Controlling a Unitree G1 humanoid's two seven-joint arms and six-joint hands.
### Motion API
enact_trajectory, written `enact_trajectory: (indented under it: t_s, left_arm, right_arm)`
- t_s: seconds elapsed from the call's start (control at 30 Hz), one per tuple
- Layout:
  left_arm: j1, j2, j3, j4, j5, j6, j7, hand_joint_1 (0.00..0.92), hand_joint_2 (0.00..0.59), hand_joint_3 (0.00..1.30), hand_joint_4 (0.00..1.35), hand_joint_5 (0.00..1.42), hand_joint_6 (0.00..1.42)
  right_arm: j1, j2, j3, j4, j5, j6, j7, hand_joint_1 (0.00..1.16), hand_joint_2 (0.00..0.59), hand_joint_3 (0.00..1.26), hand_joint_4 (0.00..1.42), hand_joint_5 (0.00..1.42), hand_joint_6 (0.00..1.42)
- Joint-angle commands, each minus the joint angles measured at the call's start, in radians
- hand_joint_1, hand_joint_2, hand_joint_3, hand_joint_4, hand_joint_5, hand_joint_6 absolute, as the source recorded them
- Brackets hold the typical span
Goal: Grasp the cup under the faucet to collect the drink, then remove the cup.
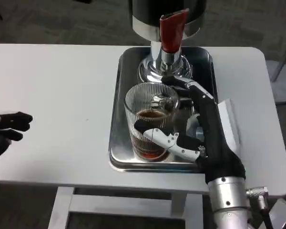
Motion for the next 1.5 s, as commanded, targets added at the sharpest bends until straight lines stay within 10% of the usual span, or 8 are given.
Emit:
enact_trajectory:
  t_s: [0.03, 1.5]
  left_arm:
    - [0.002, 0.016, -0.006, 0.014, -0.002, -0.018, -0.014, 0.0, 0.069, 0.32, 0.29, 0.33, 0.35]
    - [-0.022, 0.013, -0.016, -0.006, -0.008, -0.024, -0.009, 0.0, 0.068, 0.32, 0.29, 0.33, 0.35]
  right_arm:
    - [-0.001, 0.016, 0.004, -0.012, -0.008, -0.043, -0.036, 0.86, 0.191, 0.69, 0.9, 1.05, 1.41]
    - [0.11, -0.066, -0.071, -0.207, 0.019, -0.032, 0.032, 0.86, 0.189, 0.99, 1.16, 1.34, 1.42]
